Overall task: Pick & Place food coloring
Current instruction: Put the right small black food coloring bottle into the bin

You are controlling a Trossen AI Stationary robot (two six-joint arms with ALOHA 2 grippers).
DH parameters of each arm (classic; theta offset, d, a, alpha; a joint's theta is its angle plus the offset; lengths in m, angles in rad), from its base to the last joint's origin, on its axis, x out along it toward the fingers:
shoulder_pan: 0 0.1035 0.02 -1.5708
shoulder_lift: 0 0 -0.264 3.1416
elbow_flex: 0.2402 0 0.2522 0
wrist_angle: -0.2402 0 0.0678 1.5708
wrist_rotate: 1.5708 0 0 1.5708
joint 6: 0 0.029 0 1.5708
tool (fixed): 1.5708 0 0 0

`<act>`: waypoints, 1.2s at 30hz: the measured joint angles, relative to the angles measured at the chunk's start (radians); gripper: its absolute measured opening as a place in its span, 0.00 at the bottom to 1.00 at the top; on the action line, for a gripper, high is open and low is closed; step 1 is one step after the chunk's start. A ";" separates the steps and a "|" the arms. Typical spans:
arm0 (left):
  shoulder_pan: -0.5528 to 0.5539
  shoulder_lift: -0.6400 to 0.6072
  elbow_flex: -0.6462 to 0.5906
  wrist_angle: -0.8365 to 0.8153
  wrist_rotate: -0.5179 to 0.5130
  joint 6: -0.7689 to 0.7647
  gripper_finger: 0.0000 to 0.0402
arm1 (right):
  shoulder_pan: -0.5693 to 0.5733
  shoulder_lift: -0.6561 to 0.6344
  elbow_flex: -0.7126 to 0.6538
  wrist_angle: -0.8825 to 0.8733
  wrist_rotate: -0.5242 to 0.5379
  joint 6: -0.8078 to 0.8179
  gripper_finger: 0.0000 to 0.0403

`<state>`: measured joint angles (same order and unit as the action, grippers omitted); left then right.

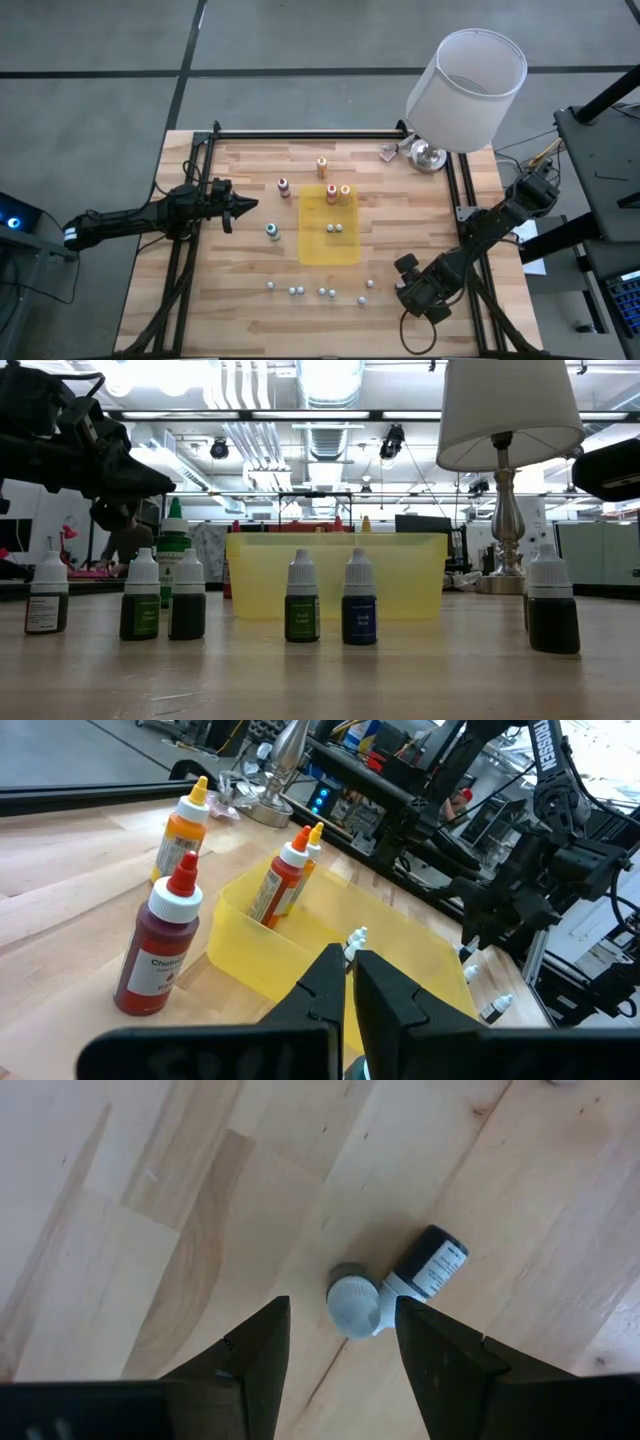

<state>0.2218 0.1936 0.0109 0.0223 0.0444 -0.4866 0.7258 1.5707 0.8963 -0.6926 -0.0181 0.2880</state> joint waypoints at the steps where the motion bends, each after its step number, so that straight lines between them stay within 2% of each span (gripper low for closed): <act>1: 0.000 0.000 0.000 0.000 0.000 0.000 0.00 | 0.000 0.000 0.000 0.001 0.001 0.000 0.43; 8: 0.000 0.000 0.000 0.000 0.000 0.000 0.00 | 0.000 0.000 -0.007 0.008 0.015 0.000 0.41; 25: 0.000 0.000 0.000 0.000 0.000 0.000 0.00 | 0.001 -0.002 -0.025 0.046 0.014 0.001 0.15; 30: 0.000 0.000 0.000 0.000 0.000 0.000 0.00 | -0.012 -0.013 -0.010 0.044 0.002 0.019 0.14; 36: 0.000 0.000 0.000 0.000 0.000 0.000 0.00 | -0.086 -0.016 0.048 0.006 -0.060 0.056 0.15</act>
<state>0.2222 0.1936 0.0109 0.0223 0.0441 -0.4866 0.6403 1.5551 0.9444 -0.6870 -0.0784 0.3443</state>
